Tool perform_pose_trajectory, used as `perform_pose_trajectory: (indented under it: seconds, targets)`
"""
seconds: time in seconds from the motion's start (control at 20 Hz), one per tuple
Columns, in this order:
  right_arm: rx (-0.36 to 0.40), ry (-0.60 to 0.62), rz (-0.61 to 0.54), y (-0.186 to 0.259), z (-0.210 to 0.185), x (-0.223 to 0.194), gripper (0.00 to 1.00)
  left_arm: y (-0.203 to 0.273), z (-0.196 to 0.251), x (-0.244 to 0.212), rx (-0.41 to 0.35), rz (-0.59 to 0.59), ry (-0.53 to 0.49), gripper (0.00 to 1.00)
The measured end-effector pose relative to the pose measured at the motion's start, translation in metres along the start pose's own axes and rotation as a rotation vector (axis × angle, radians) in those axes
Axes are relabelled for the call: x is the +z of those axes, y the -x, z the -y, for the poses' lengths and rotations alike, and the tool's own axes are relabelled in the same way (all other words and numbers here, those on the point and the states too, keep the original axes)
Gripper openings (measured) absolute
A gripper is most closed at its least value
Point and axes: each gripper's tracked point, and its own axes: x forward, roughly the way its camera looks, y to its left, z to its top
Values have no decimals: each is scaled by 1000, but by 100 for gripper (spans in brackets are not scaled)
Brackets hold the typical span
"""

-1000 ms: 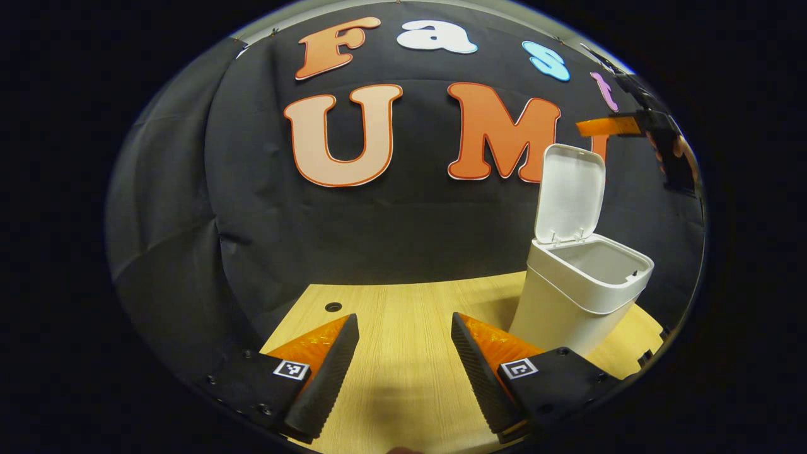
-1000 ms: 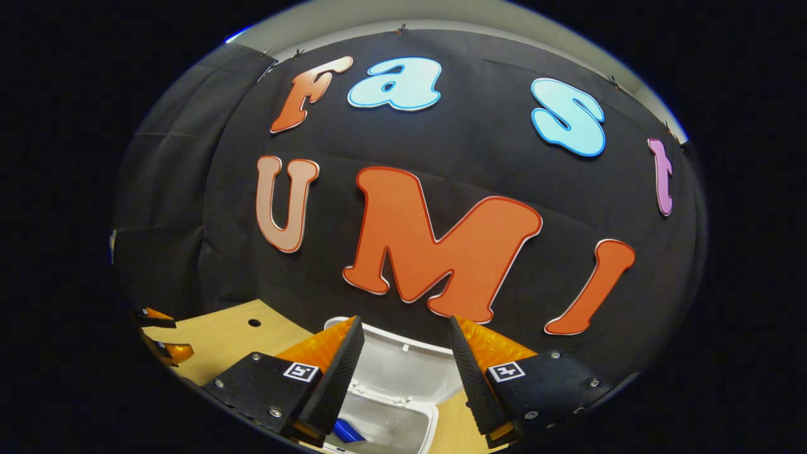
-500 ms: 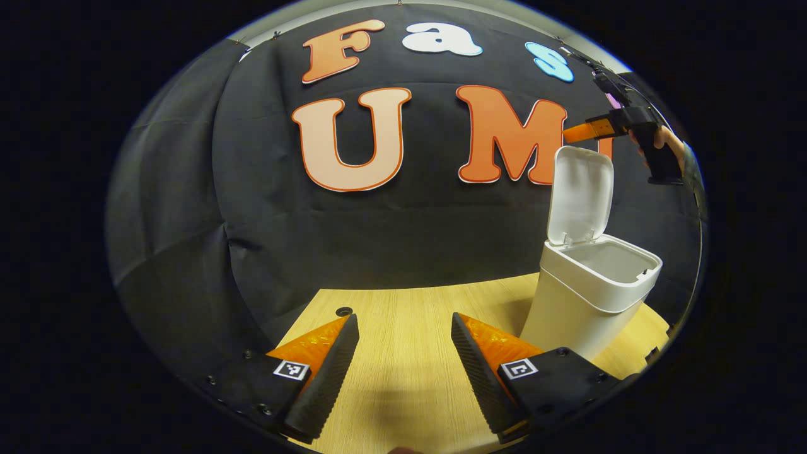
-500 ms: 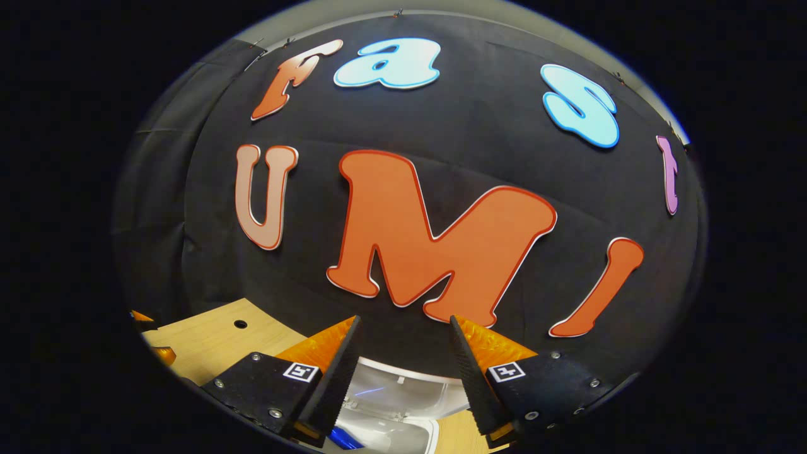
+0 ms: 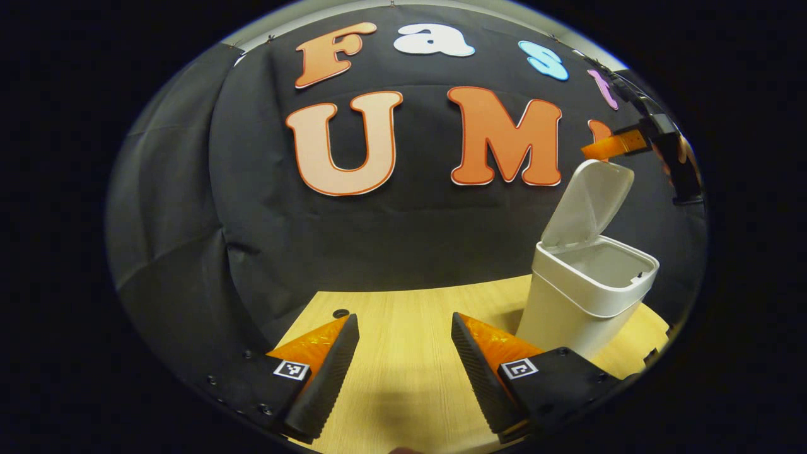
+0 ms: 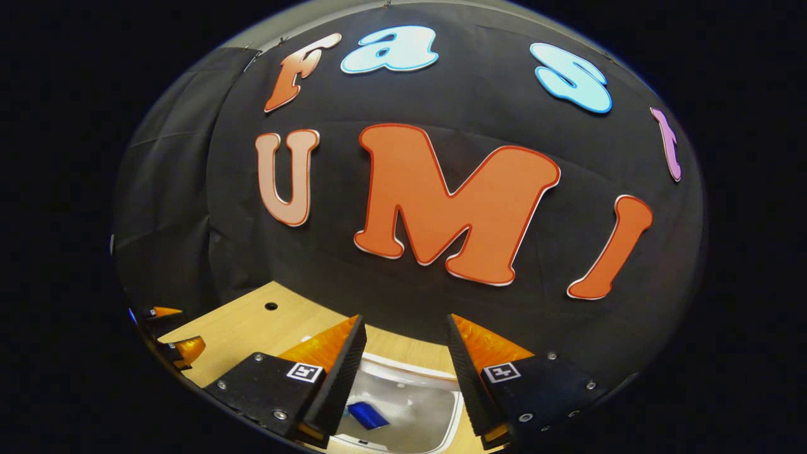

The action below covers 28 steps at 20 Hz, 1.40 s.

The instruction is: Press the lid of the desktop garbage bin to open it, pick up the crumpled paper on the desktop and throw it into the bin, then pick up the pop can on the desktop and drop it into the bin, and finally close the garbage bin lid.

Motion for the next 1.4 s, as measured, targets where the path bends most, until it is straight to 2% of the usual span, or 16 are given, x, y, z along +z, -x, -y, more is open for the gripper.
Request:
perform_pose_trajectory:
  seconds: [0.65, 1.1, 1.4]
  targets:
    - [55, -158, -274, 50, -31, -146, 78, -10, 54, 14, -80, 14, -41, 94]
    - [11, -201, -327, 55, -39, -160, 72, -12, 60, 8, -87, -13, -38, 94]
    - [5, -238, -336, 55, -46, -162, 59, -12, 63, 6, -87, -20, -41, 94]
